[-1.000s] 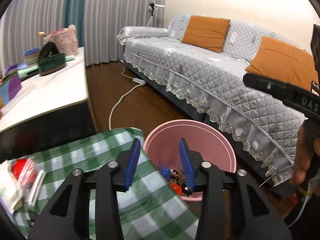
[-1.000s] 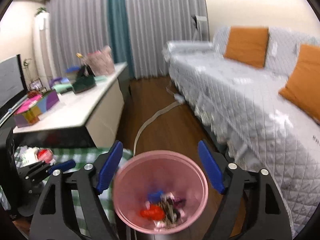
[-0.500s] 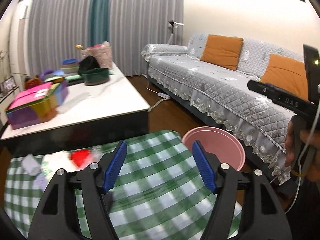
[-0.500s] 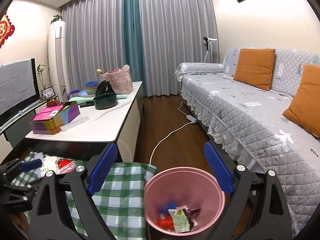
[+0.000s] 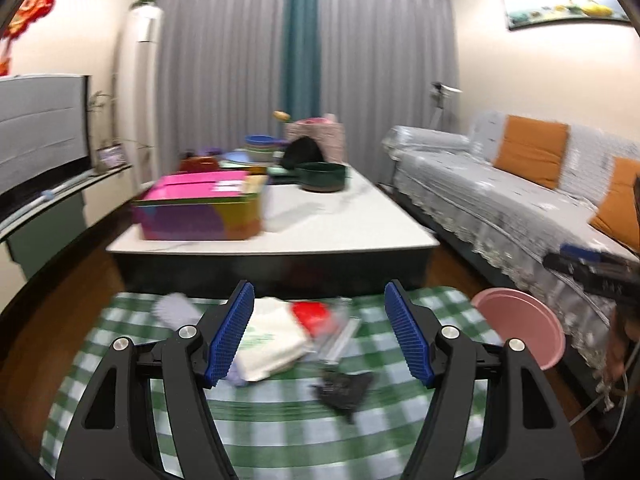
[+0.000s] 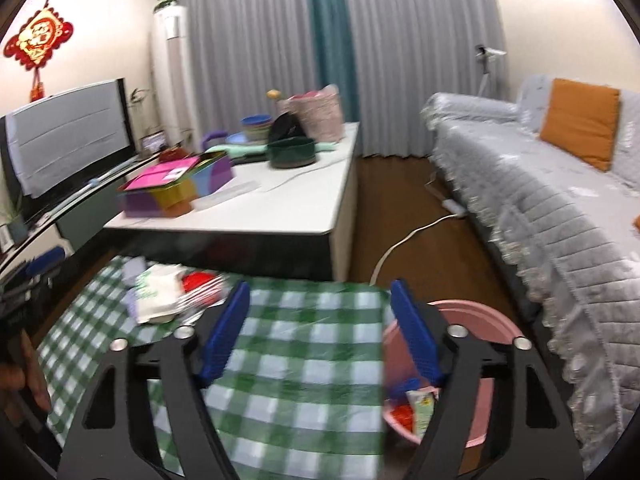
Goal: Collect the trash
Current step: 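Move both open tools back over the checkered table, then grasp the black plastic item with the right tool while the left tool grasps the white takeout bag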
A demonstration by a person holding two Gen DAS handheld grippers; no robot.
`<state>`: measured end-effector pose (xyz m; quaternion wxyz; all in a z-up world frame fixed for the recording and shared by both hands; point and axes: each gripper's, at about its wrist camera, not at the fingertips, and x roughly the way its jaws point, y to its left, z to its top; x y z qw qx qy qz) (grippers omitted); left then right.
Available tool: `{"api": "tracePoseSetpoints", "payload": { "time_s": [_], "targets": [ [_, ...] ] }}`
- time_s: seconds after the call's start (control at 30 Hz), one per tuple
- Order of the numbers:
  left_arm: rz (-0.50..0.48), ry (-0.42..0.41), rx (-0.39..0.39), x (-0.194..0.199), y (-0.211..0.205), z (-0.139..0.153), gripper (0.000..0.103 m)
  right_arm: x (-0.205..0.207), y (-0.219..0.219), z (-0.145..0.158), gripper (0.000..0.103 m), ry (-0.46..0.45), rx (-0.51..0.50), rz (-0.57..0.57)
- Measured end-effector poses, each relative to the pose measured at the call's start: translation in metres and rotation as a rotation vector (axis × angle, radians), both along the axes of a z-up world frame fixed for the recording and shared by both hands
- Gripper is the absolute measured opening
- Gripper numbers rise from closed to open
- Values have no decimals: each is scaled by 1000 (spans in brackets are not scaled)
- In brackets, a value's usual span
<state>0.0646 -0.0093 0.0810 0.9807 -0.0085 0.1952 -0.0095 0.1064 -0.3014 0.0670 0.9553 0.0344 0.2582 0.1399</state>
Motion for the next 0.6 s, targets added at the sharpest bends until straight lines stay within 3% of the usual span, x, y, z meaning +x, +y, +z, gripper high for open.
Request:
{"api": "tracePoseSetpoints", "payload": {
  "time_s": [0.1,0.33,0.43,0.6],
  "targets": [
    [52,16,-47,-2,30,0,65,5,26,-8,54,21,9,62],
    [84,59,-56,-9,64,-11,28,16,90,-34,48,81,6,203],
    [105,52,-23,-17,70,-13,23,28,108,-51,41,137,14,241],
    [140,55,-19,-17,84,-18,23,49,127,-77,41,234,48,266]
  ]
}}
